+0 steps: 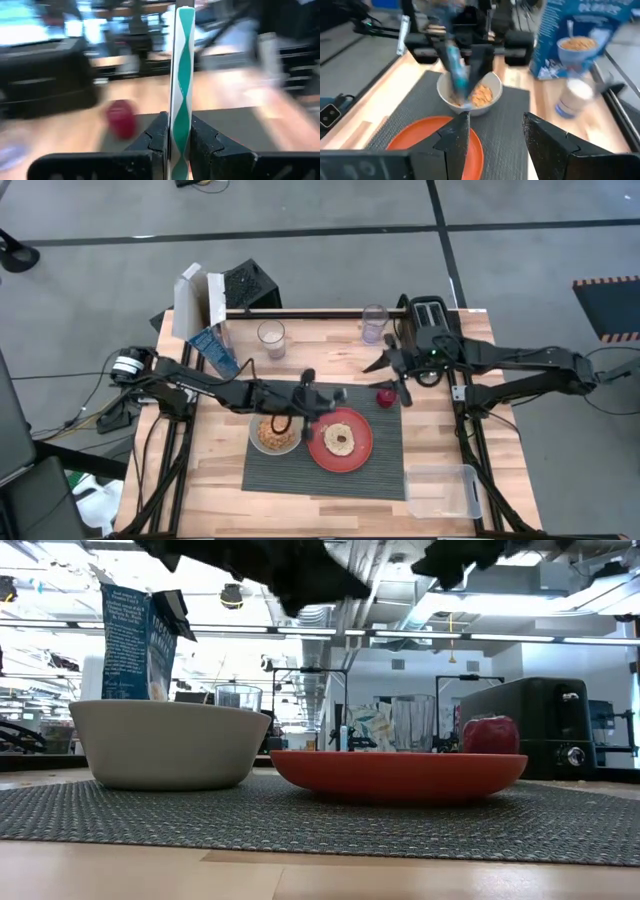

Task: Arrange a breakfast setting
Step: Put the spoon beside the bowl

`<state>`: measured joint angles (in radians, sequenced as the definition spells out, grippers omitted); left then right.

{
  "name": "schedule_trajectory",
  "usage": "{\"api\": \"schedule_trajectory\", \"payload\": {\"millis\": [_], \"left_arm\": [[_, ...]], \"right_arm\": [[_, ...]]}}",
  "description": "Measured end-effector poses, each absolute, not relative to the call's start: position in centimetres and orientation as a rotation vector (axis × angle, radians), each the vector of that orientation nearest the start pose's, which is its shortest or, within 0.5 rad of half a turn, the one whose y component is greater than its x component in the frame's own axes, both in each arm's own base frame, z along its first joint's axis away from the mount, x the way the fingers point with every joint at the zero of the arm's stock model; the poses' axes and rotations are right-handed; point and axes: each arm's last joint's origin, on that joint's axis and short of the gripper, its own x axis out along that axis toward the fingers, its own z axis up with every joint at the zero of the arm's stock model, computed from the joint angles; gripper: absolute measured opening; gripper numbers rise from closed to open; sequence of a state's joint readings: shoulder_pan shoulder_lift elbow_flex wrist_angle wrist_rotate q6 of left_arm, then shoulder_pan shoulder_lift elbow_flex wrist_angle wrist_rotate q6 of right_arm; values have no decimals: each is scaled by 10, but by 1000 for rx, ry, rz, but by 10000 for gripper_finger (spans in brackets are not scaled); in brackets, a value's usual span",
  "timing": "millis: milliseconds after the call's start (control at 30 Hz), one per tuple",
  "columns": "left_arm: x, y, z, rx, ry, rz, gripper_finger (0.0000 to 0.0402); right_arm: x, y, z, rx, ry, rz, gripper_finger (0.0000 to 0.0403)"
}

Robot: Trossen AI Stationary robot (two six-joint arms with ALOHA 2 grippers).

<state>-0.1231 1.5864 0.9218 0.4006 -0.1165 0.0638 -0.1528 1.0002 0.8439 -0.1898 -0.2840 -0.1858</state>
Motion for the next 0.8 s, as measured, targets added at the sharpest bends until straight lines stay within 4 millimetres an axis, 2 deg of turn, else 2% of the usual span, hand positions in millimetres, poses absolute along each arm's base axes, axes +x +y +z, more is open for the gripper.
{"api": "schedule_trajectory", "payload": {"millis": [167, 300, 500, 800], "left_arm": [[348, -41, 226, -8, 284, -242, 34], [354, -46, 216, -48, 274, -361, 34], [356, -46, 209, -86, 296, -371, 31], [356, -46, 209, -90, 299, -374, 32]], "right_arm": [[235, -24, 298, -138, 190, 181, 212], [254, -19, 296, -155, 84, 282, 212], [267, -6, 295, -191, -2, 410, 210], [280, 12, 300, -248, -48, 470, 207]]}}
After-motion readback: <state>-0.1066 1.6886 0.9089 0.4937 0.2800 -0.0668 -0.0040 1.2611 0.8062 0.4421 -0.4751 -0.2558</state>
